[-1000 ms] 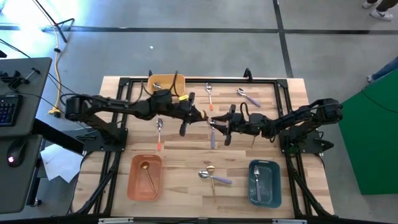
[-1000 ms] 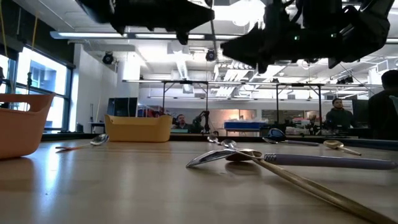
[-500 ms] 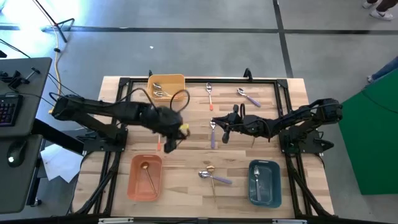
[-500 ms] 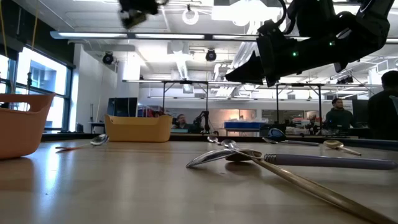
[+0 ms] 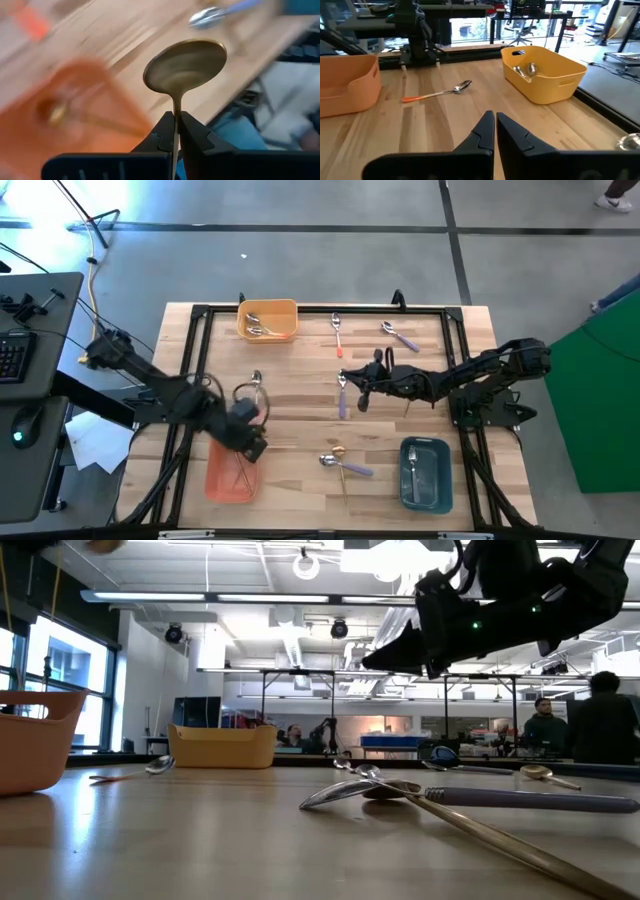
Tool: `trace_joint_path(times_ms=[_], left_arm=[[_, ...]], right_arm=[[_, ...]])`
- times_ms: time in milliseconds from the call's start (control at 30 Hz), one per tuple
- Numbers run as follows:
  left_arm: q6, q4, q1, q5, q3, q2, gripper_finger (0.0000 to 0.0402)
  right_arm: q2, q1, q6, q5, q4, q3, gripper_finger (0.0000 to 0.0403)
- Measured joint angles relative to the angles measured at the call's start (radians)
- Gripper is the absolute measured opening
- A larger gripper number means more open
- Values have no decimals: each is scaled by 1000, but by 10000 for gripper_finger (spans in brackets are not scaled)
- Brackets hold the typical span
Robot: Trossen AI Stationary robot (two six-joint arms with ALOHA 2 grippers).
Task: Sort silverware by color (type)
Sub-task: Put the top gold spoon into the orange bin, then put the bottom left violet spoon into the blue bin
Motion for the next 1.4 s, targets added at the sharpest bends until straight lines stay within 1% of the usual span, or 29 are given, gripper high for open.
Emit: trace_joint_path(times_ms=[100,233,333,433,567,700,767,900,1133,1267,1400], left_arm=[[-178,-25,-68,6,-61,1,1],[-315,9,-109,11,-147,1,1],[-370,9,-117,12,-205,1,1],[-382,28,-116,32,-255,1,1],[-397,119,-112,37,-330,1,1],[-399,254,-108,52,-404,1,1],[-399,284,-108,55,-428,1,1],[-368,282,-108,66,-446,1,9],[-289,285,-108,70,-445,1,53],[-194,274,-109,58,-430,1,75],[-95,206,-108,34,-380,1,86]], right_arm=[[0,18,0,-3,-2,0,1],[0,48,0,-4,-17,0,0],[0,69,0,-4,-17,0,0],[0,85,0,-4,-17,0,0],[0,93,-5,-4,-21,0,0],[0,93,-7,-4,-34,0,0],[0,93,-7,-4,-34,0,0],[0,93,-7,-3,-34,0,0],[0,93,-7,0,-32,0,0],[0,91,-8,-1,-25,0,0],[0,91,-20,-1,-8,0,0]])
